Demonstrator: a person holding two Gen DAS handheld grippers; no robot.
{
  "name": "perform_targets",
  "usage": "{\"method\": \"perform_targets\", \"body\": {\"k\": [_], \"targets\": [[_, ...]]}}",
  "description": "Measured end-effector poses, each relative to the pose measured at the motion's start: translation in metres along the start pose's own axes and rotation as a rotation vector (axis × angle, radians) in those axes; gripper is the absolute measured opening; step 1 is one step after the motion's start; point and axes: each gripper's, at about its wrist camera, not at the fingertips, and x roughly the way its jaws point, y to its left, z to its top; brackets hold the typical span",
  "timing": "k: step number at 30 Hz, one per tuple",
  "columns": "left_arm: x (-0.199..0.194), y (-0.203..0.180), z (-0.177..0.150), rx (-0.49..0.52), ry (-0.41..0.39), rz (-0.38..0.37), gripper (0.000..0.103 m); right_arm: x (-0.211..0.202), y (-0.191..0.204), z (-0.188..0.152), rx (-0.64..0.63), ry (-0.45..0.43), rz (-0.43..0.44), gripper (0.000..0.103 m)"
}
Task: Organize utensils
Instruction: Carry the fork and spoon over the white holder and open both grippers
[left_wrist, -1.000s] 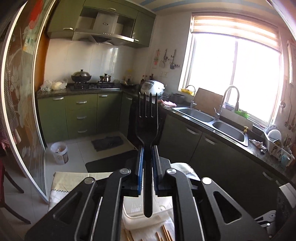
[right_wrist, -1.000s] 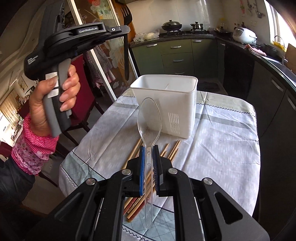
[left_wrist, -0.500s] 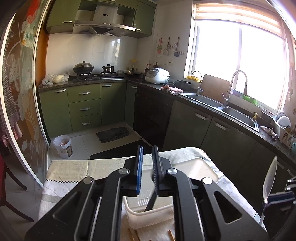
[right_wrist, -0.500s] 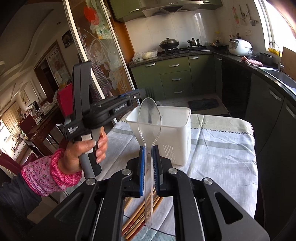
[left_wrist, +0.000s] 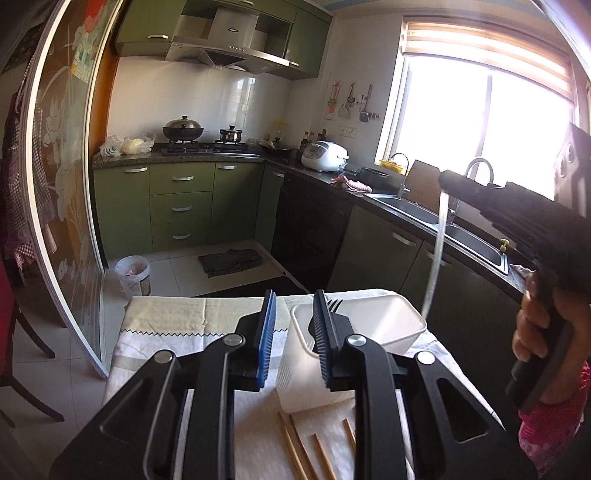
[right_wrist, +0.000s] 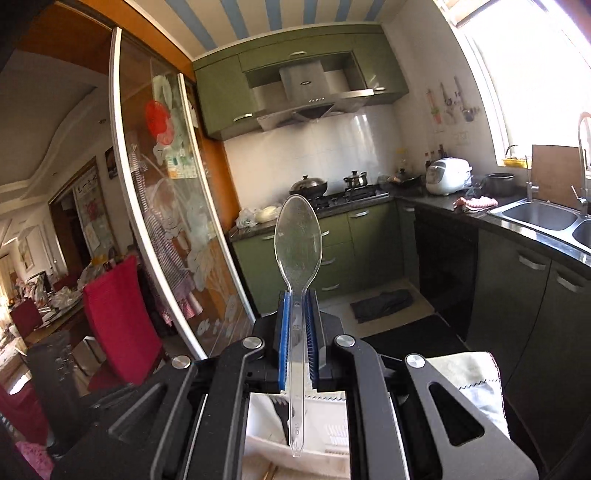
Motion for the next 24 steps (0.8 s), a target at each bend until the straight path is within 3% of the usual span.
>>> {"method": "perform_targets", "body": {"k": [3,6,15,18,21,24], "targets": [[-0.014,0.004,-0.007,-0.002,0.011,0.005,0.022,0.023,-0.002,-0.014,-0.042,0.0,-0.06,0.009],[-0.022,0.008,-0.014,-0.003,0.029,0.008,0.025,0.037,-0.01,-0.035,-0.029,0.058,-0.048,0.01],[-0.02,-0.001,-0.034,0.018,0.103,0.01,0.025,0.033,-0.014,-0.079,-0.072,0.094,-0.064,0.011],[-0.016,-0.006,-0.041,0.026,0.147,0.016,0.025,0.03,-0.015,-0.087,-0.084,0.11,-0.075,0.016],[-0.01,-0.011,-0.049,0.026,0.216,0.018,0.027,0.024,-0.016,-0.092,-0.092,0.115,-0.076,0.036],[0.002,-0.014,-0.062,0.017,0.304,0.021,0.031,0.009,-0.017,-0.091,-0.09,0.095,-0.078,0.037]]}}
